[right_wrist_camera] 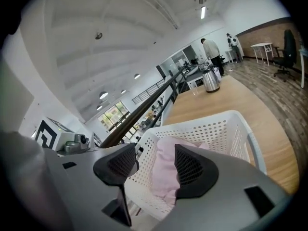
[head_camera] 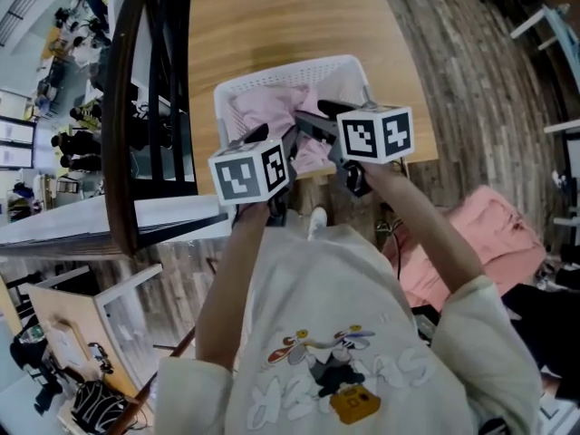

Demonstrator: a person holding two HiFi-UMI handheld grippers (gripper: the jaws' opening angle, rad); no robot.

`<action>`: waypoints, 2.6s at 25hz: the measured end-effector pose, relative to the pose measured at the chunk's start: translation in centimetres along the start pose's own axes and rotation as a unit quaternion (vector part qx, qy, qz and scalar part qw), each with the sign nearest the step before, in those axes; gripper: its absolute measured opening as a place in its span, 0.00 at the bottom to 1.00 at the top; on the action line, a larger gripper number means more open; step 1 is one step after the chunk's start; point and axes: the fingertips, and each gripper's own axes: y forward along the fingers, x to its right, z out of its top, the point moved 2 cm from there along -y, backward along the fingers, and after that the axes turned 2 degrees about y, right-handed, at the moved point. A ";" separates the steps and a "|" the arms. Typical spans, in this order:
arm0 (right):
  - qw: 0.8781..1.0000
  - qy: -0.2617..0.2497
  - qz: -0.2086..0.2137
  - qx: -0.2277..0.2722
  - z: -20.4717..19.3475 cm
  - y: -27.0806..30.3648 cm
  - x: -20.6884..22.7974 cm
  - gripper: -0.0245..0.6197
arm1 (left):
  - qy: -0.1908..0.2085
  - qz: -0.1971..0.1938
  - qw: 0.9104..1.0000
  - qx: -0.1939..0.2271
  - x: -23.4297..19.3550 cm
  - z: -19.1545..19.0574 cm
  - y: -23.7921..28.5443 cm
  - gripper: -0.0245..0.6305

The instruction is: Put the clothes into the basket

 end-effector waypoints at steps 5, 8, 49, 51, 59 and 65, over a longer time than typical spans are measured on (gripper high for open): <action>1.000 -0.023 0.004 0.010 -1.4 -2.6 -1.3 0.45 | 0.002 0.002 0.999 0.046 2.1 0.7 -2.7 0.26; 0.997 -0.014 -0.007 0.074 -0.2 -5.3 -1.4 0.40 | 0.026 -0.006 0.997 0.067 3.9 1.3 -4.0 0.25; 0.991 -0.044 0.056 0.109 -5.0 -11.3 -8.6 0.11 | 0.097 0.009 0.983 0.158 8.1 -4.0 -11.5 0.04; 0.992 -0.053 0.051 0.106 -5.1 -11.2 -8.6 0.09 | 0.099 0.008 0.982 0.159 8.3 -3.7 -11.5 0.04; 0.989 -0.080 0.047 0.111 -4.9 -11.7 -9.2 0.09 | 0.120 -0.007 0.981 0.152 9.8 -3.5 -10.6 0.04; 0.989 -0.088 0.044 0.108 -4.8 -11.8 -9.3 0.09 | 0.108 0.002 0.983 0.148 9.3 -3.7 -10.7 0.04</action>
